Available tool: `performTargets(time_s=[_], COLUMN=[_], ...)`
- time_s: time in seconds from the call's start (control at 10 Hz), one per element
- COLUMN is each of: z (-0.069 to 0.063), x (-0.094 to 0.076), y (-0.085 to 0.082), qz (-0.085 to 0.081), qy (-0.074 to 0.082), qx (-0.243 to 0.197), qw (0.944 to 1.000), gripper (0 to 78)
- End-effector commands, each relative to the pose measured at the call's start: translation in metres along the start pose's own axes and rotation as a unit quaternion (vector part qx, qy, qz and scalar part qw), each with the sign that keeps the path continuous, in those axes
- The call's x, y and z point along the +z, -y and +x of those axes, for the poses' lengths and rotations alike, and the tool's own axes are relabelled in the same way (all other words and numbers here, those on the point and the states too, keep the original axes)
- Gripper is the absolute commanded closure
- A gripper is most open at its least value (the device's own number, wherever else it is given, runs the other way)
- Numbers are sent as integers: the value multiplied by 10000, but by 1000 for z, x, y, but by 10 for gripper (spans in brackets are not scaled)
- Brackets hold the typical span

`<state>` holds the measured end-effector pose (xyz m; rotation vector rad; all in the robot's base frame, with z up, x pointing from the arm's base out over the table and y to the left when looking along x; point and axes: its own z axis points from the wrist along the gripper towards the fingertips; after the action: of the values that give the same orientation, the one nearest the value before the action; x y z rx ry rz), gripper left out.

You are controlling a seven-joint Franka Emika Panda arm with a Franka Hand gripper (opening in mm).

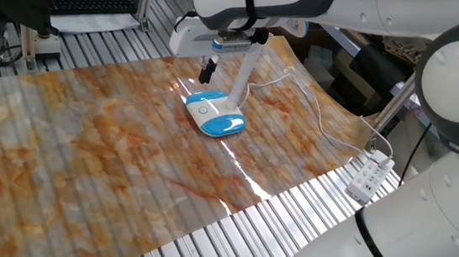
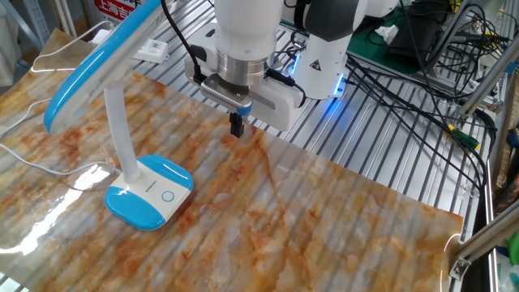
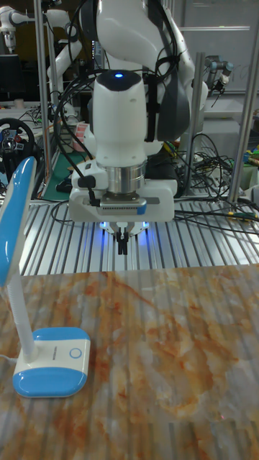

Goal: Turn on the desk lamp by pressing the button

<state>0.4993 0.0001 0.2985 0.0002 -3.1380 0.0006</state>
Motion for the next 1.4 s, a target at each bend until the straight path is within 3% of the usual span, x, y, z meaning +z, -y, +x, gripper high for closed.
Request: performTargets(time_s=[0.1, 0.2, 0.3, 0.7, 1.4], z=[0, 0, 0, 0, -1], x=[0, 0, 0, -6, 1], y=[0, 0, 0, 1, 4], qz=[6, 6, 115, 113, 120], qy=[-280, -280, -263, -277, -271], qx=[-43, -43, -43, -18, 15], qw=[9996, 9996, 9996, 9996, 9996], gripper=[776, 776, 776, 776, 776])
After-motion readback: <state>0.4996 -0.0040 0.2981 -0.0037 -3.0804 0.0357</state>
